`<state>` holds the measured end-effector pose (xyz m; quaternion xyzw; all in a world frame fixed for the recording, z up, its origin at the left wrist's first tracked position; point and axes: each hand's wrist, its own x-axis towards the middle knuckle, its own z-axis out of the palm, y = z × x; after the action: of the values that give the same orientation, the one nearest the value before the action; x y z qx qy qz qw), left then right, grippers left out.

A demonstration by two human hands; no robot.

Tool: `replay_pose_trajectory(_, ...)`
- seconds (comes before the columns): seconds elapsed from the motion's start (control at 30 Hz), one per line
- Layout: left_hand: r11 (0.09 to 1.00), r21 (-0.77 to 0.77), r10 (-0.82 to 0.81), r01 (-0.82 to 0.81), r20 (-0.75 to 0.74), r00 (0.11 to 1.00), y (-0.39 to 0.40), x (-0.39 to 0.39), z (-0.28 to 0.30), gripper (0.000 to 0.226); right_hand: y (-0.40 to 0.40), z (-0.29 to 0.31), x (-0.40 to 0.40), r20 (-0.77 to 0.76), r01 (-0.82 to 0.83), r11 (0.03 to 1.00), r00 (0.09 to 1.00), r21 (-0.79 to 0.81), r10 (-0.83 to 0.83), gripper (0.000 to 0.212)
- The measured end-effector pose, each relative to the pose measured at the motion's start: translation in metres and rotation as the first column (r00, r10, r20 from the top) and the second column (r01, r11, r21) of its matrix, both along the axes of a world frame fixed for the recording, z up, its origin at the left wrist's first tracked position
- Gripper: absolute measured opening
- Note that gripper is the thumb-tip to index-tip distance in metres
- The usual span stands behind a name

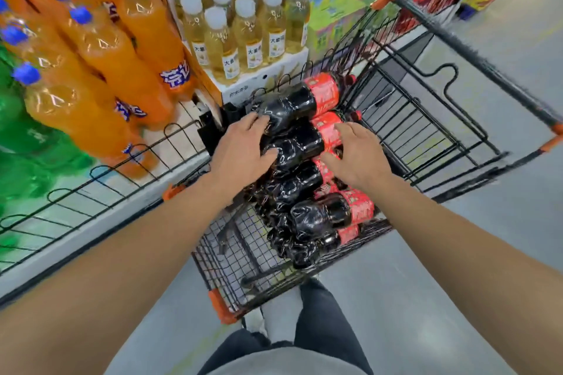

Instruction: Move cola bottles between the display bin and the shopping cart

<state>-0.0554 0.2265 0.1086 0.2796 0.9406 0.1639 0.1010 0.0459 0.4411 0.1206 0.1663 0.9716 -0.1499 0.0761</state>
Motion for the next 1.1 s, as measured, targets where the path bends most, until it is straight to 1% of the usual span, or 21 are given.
replay_pose_trajectory(0.1, 0.999, -0.018, 0.048, -0.048, 0.006, 0.999, 0.032, -0.033, -0.014, 0.074, 0.035, -0.016, -0.044, 0.002, -0.012, 0.998, 1.0, -0.056, 0.012, 0.074)
replay_pose_trajectory(0.2, 0.993, -0.044, 0.108, -0.107, 0.022, 0.994, 0.063, -0.065, -0.028, 0.075, 0.07, -0.03, -0.088, 0.02, -0.024, 0.993, 0.999, -0.12, 0.026, 0.069)
replay_pose_trajectory(0.27, 0.987, -0.068, 0.148, -0.146, 0.029, 0.989, 0.081, -0.085, -0.038, 0.077, 0.091, -0.039, -0.115, 0.034, 0.0, 0.983, 0.999, -0.182, 0.006, 0.066)
replay_pose_trajectory(0.37, 0.962, -0.202, 0.201, -0.185, 0.063, 0.978, 0.101, -0.109, -0.053, 0.089, 0.116, -0.052, -0.149, 0.038, 0.061, 0.962, 0.998, -0.265, -0.053, 0.061)
replay_pose_trajectory(0.43, 0.943, -0.27, 0.228, -0.193, 0.104, 0.968, 0.11, -0.119, -0.061, 0.098, 0.127, -0.058, -0.165, 0.073, 0.102, 0.947, 0.994, -0.305, -0.084, 0.07)
replay_pose_trajectory(0.5, 0.942, -0.259, 0.262, -0.212, 0.173, 0.95, 0.115, -0.124, -0.067, 0.105, 0.136, -0.064, -0.178, 0.082, 0.118, 0.939, 0.992, -0.324, -0.096, 0.076)
replay_pose_trajectory(0.57, 0.947, -0.224, 0.28, -0.231, 0.219, 0.935, 0.116, -0.128, -0.072, 0.109, 0.141, -0.071, -0.186, 0.069, 0.114, 0.938, 0.993, -0.326, -0.097, 0.077)
replay_pose_trajectory(0.73, 0.94, -0.238, 0.3, -0.246, 0.226, 0.927, 0.12, -0.132, -0.07, 0.108, 0.143, -0.078, -0.193, 0.041, 0.12, 0.93, 0.993, -0.348, -0.113, 0.075)
replay_pose_trajectory(0.8, 0.939, -0.21, 0.312, -0.273, 0.186, 0.931, 0.122, -0.129, -0.069, 0.104, 0.143, -0.079, -0.193, 0.033, 0.122, 0.923, 0.992, -0.364, -0.119, 0.075)
replay_pose_trajectory(0.83, 0.941, -0.194, 0.308, -0.278, 0.143, 0.941, 0.124, -0.124, -0.069, 0.101, 0.143, -0.079, -0.192, 0.035, 0.13, 0.916, 0.991, -0.379, -0.127, 0.075)
replay_pose_trajectory(0.93, 0.954, -0.167, 0.239, -0.25, -0.081, 0.968, 0.126, -0.104, -0.078, 0.097, 0.144, -0.079, -0.189, 0.056, 0.169, 0.895, 0.985, -0.412, -0.16, 0.079)
replay_pose_trajectory(1.0, 0.959, -0.135, 0.222, -0.247, -0.181, 0.958, 0.124, -0.091, -0.089, 0.094, 0.144, -0.082, -0.186, 0.048, 0.18, 0.889, 0.983, -0.422, -0.177, 0.08)
replay_pose_trajectory(1.03, 0.965, -0.11, 0.212, -0.239, -0.217, 0.953, 0.121, -0.087, -0.094, 0.09, 0.143, -0.084, -0.184, 0.043, 0.181, 0.887, 0.983, -0.424, -0.181, 0.08)
replay_pose_trajectory(1.1, 0.983, -0.022, 0.168, -0.18, -0.257, 0.952, 0.114, -0.092, -0.095, 0.075, 0.141, -0.086, -0.182, 0.03, 0.187, 0.889, 0.981, -0.419, -0.192, 0.079)
